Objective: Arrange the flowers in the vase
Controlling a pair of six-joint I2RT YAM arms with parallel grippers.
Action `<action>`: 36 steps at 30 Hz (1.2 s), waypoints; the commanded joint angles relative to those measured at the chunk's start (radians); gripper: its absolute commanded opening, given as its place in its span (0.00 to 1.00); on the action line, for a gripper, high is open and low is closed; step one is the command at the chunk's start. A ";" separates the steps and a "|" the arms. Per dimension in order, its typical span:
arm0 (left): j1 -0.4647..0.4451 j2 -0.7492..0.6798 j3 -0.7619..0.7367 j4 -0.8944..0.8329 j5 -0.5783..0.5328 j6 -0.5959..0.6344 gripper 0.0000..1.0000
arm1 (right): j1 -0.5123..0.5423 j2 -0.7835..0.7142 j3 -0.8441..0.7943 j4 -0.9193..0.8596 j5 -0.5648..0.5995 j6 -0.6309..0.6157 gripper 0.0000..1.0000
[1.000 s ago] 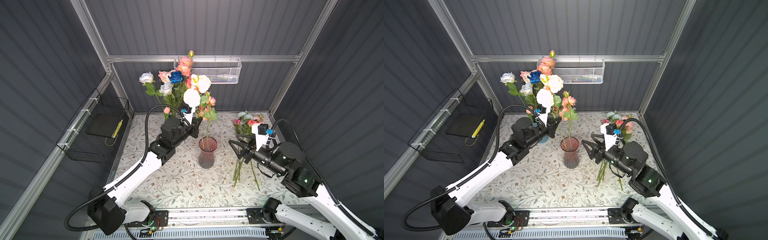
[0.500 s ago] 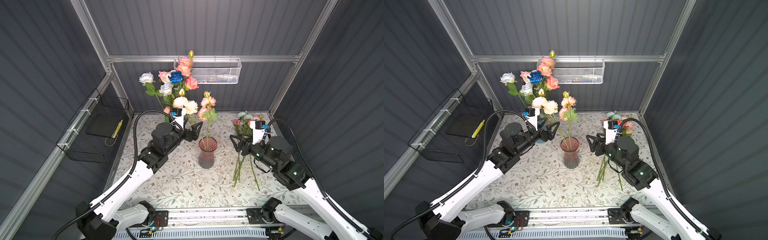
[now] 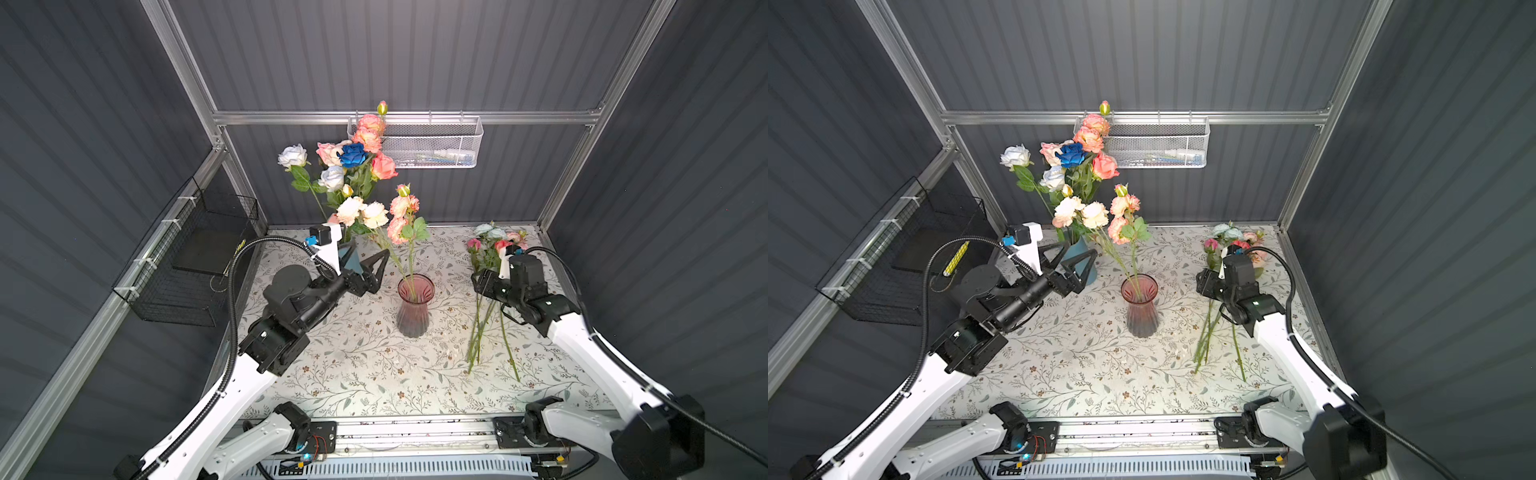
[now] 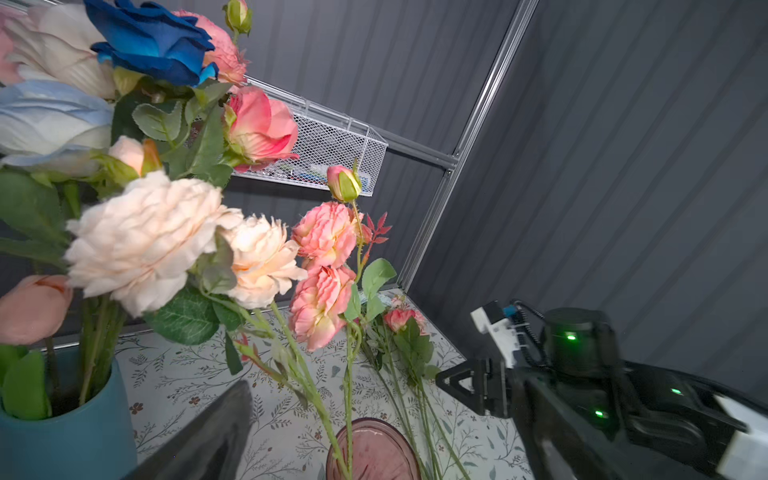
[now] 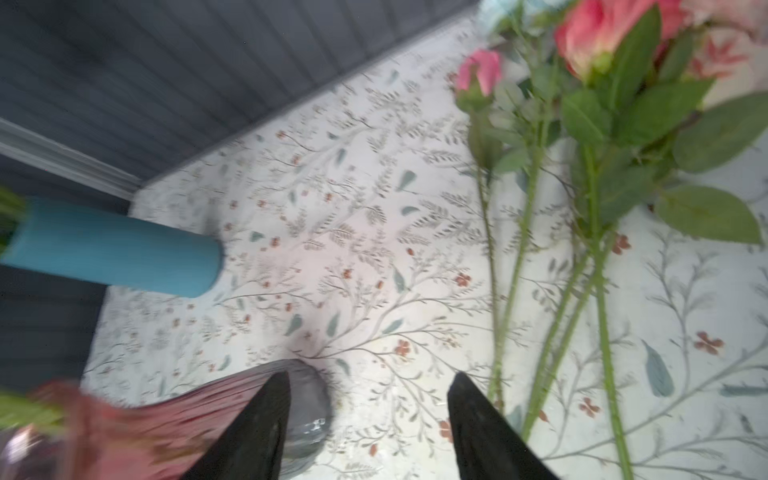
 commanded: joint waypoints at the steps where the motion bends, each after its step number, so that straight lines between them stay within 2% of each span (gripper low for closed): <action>1: -0.007 -0.052 -0.064 -0.024 0.019 -0.059 1.00 | -0.069 0.136 0.005 -0.020 -0.023 0.005 0.61; 4: -0.007 -0.111 -0.122 -0.038 0.027 -0.083 1.00 | -0.098 0.270 0.069 -0.016 -0.018 -0.026 0.59; 11: -0.006 -0.187 -0.211 -0.082 0.049 -0.119 1.00 | -0.097 0.559 0.307 -0.119 -0.030 -0.108 0.50; 17: -0.007 -0.203 -0.243 -0.101 0.049 -0.133 1.00 | -0.097 0.711 0.463 -0.214 0.043 -0.146 0.44; 24: -0.007 -0.214 -0.249 -0.110 0.034 -0.128 1.00 | -0.083 0.851 0.612 -0.352 0.074 -0.203 0.36; 29: -0.007 -0.205 -0.244 -0.111 0.032 -0.127 1.00 | -0.058 0.906 0.698 -0.428 0.100 -0.240 0.19; 31: -0.006 -0.203 -0.244 -0.111 0.032 -0.129 1.00 | -0.054 0.891 0.694 -0.411 0.091 -0.247 0.09; 33: -0.007 -0.206 -0.245 -0.118 0.028 -0.128 1.00 | -0.043 0.833 0.635 -0.325 0.080 -0.265 0.03; 36: -0.007 -0.219 -0.255 -0.126 0.016 -0.128 1.00 | -0.019 0.705 0.516 -0.161 0.079 -0.292 0.00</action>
